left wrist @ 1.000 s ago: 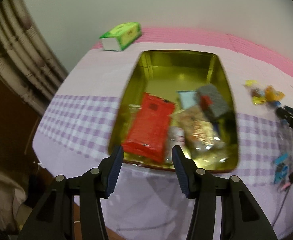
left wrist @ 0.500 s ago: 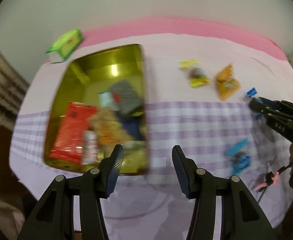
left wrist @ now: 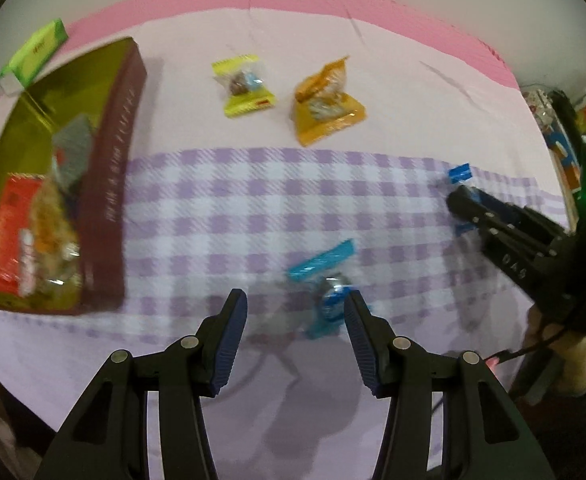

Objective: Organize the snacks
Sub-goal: 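Grasp the teal-wrapped candy with the left gripper while the right holds the blue candy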

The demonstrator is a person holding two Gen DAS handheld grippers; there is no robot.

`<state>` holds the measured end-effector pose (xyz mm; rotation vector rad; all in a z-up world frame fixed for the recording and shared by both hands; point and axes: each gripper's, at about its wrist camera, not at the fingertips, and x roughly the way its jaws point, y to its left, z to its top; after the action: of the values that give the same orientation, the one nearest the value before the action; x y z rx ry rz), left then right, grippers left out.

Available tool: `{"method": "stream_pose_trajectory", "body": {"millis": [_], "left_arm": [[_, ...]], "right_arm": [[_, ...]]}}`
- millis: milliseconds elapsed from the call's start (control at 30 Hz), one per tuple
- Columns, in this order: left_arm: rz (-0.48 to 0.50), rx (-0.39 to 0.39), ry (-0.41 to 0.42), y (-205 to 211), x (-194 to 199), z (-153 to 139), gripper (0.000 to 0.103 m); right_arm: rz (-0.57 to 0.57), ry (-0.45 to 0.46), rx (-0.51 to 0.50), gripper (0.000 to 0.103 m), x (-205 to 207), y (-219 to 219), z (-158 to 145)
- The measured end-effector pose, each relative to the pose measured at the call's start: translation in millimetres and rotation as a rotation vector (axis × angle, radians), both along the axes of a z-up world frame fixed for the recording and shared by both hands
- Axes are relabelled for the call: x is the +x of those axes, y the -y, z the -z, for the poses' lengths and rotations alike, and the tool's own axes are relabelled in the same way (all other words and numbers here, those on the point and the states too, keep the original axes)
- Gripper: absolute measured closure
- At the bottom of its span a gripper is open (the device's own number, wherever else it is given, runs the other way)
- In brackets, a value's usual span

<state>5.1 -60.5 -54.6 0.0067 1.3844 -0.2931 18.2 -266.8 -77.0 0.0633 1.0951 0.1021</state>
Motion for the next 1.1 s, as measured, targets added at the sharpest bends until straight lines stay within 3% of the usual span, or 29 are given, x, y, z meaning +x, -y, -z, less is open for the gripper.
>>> {"method": "stream_pose_trajectory", "body": {"millis": [467, 833, 1100], "left_arm": [[0.024, 0.078, -0.005, 41, 1, 22, 0.052], [0.048, 0.109, 0.05, 32, -3, 27, 0.067], [0.064, 0.094, 0.041, 34, 1, 25, 0.075]], "right_arm": [[0.007, -0.002, 0.031, 0.076, -1, 4, -1], [0.007, -0.003, 0.033, 0.075, -1, 4, -1], [0.007, -0.001, 0.021, 0.075, 0, 3, -1]]}}
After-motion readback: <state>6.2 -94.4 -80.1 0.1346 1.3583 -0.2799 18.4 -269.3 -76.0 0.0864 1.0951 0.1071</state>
